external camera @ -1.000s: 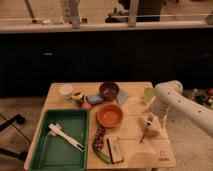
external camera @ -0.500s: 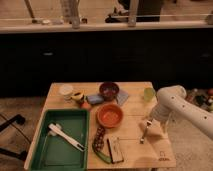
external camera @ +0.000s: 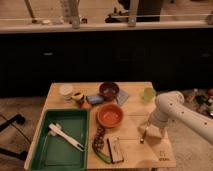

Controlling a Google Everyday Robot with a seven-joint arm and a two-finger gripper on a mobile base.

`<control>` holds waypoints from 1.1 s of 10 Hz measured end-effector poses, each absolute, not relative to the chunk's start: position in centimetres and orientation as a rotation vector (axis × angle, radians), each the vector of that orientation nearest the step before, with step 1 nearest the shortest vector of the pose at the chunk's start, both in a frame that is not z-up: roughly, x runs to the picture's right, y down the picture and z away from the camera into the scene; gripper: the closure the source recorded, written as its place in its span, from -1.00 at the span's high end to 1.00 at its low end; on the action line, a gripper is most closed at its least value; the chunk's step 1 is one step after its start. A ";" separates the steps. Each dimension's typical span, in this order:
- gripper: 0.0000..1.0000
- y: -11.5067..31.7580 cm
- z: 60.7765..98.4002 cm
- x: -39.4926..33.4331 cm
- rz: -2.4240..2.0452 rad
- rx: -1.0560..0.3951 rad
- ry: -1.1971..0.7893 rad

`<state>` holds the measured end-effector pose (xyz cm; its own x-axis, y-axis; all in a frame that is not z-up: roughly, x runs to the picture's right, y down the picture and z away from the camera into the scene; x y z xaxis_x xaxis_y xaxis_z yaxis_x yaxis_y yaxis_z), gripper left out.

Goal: Place fork in red bowl

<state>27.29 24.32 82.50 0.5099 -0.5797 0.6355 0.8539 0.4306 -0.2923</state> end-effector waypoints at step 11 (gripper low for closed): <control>0.60 23.8 84.2 27.0 -0.975 -0.650 -0.468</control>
